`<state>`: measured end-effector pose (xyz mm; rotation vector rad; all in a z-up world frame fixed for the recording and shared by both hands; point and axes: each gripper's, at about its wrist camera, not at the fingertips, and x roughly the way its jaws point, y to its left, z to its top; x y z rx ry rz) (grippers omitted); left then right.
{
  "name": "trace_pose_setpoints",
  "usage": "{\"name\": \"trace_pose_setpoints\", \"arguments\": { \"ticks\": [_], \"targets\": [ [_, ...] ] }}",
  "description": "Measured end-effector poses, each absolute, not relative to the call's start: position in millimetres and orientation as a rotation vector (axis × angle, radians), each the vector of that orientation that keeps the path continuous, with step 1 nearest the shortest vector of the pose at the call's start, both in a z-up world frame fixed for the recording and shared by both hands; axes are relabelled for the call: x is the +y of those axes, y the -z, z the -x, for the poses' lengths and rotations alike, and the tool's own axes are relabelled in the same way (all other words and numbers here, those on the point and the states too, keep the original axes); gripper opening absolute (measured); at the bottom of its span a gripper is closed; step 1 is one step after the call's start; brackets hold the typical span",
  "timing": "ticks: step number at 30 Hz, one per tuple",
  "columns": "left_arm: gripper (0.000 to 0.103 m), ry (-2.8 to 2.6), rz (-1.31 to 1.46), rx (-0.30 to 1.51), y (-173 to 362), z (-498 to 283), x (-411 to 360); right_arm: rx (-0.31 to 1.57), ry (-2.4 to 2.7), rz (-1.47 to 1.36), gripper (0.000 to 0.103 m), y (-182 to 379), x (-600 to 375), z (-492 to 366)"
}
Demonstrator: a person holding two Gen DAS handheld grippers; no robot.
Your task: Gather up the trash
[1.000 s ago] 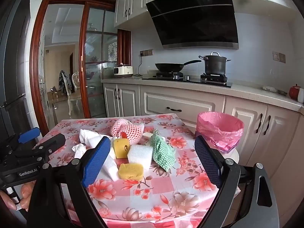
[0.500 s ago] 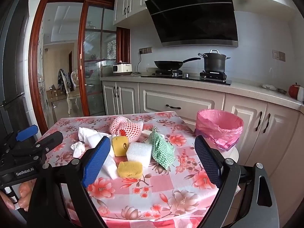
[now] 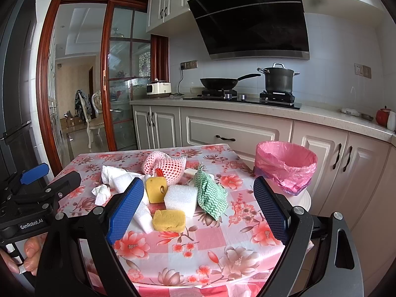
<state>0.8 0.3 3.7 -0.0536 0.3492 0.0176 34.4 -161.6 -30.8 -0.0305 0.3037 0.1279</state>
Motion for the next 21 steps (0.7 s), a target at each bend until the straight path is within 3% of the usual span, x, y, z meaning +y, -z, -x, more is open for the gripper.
{"name": "trace_pose_setpoints", "arguments": {
  "ticks": [21],
  "targets": [
    [0.099, -0.017, 0.053, 0.349, -3.8, -1.5, -1.4, 0.309, -0.128, 0.027, 0.085, 31.0, -161.7, -35.5]
  ]
}}
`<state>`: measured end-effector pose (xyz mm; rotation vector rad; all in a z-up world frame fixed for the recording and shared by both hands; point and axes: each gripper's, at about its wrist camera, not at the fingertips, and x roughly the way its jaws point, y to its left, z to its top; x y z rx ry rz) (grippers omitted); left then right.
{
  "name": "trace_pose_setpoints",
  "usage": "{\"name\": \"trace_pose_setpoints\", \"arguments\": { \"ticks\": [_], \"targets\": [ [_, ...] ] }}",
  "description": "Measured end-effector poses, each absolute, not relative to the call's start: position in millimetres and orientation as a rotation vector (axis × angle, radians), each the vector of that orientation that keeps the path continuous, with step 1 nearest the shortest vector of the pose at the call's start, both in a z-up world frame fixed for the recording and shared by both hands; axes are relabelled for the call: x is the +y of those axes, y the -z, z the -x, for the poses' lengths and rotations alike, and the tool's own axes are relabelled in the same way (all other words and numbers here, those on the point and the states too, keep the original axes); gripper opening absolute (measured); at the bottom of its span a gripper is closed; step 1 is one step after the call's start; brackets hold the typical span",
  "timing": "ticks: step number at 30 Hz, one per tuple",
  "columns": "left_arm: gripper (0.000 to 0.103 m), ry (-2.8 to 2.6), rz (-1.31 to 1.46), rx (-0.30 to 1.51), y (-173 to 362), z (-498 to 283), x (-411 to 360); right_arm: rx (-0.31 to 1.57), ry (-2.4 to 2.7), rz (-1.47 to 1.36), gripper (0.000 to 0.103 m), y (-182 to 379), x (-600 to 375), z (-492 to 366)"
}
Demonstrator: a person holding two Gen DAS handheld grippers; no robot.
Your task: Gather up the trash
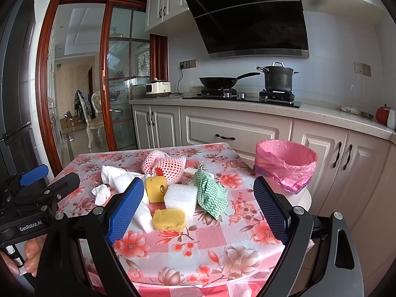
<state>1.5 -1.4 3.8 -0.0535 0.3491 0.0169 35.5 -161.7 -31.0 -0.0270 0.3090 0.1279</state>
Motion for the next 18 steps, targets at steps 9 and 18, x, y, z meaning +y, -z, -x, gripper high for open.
{"name": "trace_pose_setpoints", "arguments": {
  "ticks": [9, 18],
  "targets": [
    [0.099, -0.017, 0.054, 0.349, -3.7, -0.6, -2.4, 0.309, -0.129, 0.027, 0.085, 30.7, -162.3, -35.5],
    [0.099, -0.017, 0.054, 0.349, -3.6, -0.7, -2.4, 0.311, -0.128, 0.025, 0.085, 30.6, -161.5, -35.2]
  ]
}}
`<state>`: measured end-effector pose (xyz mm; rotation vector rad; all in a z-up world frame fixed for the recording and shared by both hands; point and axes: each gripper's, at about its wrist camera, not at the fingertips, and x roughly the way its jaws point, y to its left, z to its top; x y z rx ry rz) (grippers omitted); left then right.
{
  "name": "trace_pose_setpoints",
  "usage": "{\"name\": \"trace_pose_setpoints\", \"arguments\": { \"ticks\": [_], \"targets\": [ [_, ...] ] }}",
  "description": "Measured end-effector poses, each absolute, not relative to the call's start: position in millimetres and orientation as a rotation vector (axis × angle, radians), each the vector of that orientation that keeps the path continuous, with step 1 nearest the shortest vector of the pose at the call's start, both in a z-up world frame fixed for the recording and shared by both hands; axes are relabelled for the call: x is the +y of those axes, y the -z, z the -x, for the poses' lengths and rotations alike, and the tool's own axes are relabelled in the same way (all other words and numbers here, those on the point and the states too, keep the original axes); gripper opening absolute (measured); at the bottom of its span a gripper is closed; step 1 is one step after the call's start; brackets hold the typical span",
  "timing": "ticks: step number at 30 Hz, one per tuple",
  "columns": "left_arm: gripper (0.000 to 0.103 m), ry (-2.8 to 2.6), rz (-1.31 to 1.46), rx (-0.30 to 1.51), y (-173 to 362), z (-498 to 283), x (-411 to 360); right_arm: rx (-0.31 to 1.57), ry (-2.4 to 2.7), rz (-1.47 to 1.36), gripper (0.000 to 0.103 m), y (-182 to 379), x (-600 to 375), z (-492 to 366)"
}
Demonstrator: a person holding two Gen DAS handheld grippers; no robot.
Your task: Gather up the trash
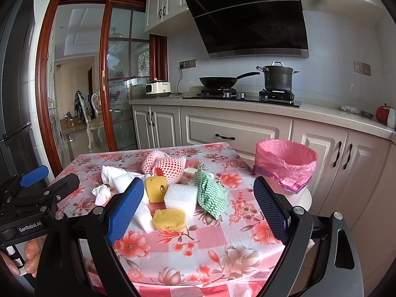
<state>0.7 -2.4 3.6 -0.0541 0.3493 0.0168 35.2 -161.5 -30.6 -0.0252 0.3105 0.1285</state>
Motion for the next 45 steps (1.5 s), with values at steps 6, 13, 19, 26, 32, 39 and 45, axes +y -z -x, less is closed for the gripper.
{"name": "trace_pose_setpoints", "arguments": {
  "ticks": [6, 13, 19, 26, 32, 39, 45],
  "targets": [
    [0.099, -0.017, 0.057, 0.351, -3.9, -1.2, -2.5, 0.311, -0.128, 0.024, 0.085, 30.6, -161.6, -35.1],
    [0.099, -0.012, 0.054, 0.352, 2.0, 2.1, -6.1, 0.312, -0.125, 0.022, 0.085, 31.5, -163.4, -36.5],
    [0.099, -0.011, 0.054, 0.352, 2.3, 2.4, -6.5, 0.310, -0.125, 0.021, 0.085, 32.0, -164.3, -36.4],
    [0.099, -0.013, 0.056, 0.352, 2.3, 2.4, -6.8, 0.311, -0.126, 0.021, 0.085, 31.4, -164.7, -36.5],
    [0.099, -0.012, 0.056, 0.352, 2.3, 2.3, -6.7, 0.311, -0.126, 0.020, 0.085, 31.4, -164.8, -36.6],
    [0.099, -0.012, 0.057, 0.353, 2.2, 2.1, -6.0, 0.314, -0.125, 0.019, 0.085, 31.2, -165.5, -37.1],
    [0.099, -0.009, 0.058, 0.359, 3.4, 1.0, -9.0, 0.321, -0.125, 0.019, 0.085, 33.7, -166.6, -37.8]
  ]
}}
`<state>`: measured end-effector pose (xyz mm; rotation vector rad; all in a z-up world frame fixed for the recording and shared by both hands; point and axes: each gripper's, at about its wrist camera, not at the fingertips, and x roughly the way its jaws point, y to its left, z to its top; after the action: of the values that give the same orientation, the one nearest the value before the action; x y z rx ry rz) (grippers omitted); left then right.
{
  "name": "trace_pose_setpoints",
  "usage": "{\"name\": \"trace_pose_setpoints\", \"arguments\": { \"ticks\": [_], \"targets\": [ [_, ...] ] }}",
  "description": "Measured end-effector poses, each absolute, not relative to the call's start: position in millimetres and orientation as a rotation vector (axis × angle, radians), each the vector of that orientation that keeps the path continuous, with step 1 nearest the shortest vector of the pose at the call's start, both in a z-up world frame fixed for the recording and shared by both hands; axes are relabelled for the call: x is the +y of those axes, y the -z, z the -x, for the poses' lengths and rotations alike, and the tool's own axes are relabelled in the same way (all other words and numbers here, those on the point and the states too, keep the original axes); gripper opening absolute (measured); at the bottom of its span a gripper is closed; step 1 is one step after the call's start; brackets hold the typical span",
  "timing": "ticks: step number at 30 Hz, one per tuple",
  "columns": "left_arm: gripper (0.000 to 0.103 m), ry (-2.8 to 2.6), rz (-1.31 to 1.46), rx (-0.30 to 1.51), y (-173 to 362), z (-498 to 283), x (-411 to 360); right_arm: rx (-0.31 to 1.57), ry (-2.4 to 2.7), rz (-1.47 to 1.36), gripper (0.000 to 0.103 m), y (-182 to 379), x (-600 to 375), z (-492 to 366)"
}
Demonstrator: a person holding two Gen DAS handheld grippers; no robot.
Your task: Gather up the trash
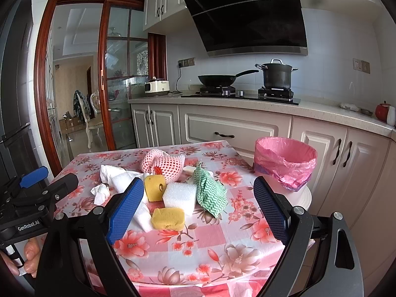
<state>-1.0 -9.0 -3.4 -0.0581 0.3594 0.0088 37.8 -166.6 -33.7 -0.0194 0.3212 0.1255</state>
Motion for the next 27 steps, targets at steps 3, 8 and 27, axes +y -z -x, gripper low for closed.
{"name": "trace_pose_setpoints", "arguments": {
  "ticks": [3, 8, 27],
  "targets": [
    [0.099, -0.008, 0.058, 0.361, 4, -1, -8, 0.327, -0.122, 0.017, 0.085, 41, -164, -38],
    [0.099, -0.004, 0.064, 0.369, 6, -3, -7, 0.332, -0.120, 0.018, 0.085, 43, -163, -39],
    [0.098, -0.112, 0.146, 0.606, 47, -64, 59, 0.574, -0.285, 0.080, 0.085, 97, -125, -115]
  ]
}}
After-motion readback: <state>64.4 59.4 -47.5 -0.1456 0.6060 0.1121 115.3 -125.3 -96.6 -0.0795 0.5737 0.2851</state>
